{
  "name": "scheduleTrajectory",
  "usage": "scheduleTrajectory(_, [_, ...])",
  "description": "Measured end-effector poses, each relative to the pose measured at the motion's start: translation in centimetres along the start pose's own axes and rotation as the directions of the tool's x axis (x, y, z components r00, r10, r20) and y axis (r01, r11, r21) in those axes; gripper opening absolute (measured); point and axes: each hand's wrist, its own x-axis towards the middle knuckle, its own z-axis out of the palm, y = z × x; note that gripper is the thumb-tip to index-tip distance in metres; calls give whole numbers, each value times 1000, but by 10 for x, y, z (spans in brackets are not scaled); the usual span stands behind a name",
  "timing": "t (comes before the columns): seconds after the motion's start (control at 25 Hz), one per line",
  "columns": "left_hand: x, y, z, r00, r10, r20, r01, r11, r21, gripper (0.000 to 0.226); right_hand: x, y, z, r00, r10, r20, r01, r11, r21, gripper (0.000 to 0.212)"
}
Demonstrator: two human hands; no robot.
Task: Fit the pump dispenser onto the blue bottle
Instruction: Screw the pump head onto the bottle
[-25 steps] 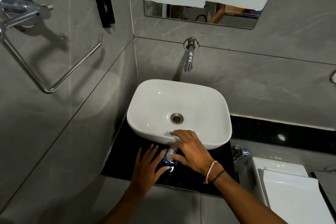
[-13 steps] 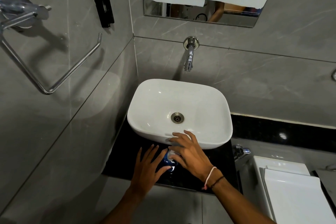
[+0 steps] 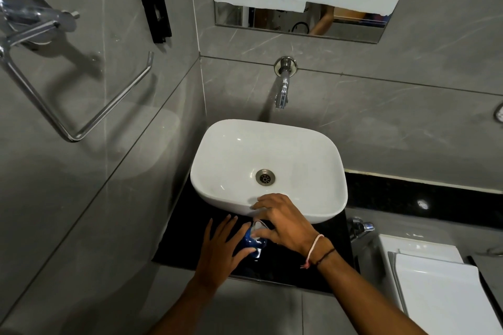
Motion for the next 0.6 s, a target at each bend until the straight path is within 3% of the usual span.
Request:
scheduleTrajectory(0.12, [-3,0,-1,1000,3,10,-3,1000,6,60,-6,-5,-6,999,24,-23,-24,1000,-7,30])
scheduleTrajectory(0.4, [-3,-2,0,1000,14,-4,-14,1000,-6,60,-12,-21,-4,985,144,91,-163,948,272,12])
scheduleTrajectory(0.6, [-3,-3,2,1000,15,-2,-15,1000,24,60,-16,-15,-7,981,145,130,-174,953,249,30])
